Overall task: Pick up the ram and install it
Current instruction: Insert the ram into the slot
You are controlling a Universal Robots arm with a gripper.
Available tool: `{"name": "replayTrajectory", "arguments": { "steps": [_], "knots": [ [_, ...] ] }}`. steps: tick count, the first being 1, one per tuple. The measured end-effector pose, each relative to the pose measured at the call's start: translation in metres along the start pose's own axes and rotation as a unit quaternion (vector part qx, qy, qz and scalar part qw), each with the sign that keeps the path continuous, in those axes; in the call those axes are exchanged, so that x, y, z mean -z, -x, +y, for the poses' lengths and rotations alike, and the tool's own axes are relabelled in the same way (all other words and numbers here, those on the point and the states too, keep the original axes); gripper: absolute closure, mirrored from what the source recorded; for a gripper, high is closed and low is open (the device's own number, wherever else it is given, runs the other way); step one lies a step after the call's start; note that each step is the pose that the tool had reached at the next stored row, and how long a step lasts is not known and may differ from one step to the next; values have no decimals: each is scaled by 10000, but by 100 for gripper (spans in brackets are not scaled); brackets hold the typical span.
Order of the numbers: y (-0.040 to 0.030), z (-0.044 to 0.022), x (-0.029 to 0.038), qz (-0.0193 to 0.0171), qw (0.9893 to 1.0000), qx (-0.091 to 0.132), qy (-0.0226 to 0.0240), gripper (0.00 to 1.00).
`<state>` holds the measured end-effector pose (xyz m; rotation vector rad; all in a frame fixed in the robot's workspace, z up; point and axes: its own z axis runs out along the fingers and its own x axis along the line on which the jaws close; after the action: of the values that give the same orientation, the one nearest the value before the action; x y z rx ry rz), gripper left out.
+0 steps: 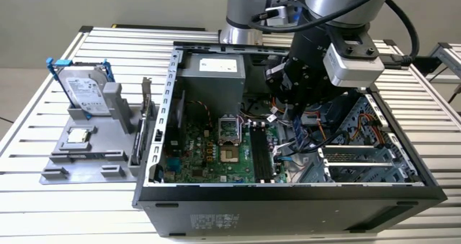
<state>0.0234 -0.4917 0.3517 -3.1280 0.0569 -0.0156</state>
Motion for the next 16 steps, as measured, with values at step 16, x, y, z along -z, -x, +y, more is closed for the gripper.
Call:
{"name": "replayTrajectory", "arguments": {
  "steps": [16],
  "knots": [
    [2,-26,-83,0,10000,-31,0,100]
  ]
}}
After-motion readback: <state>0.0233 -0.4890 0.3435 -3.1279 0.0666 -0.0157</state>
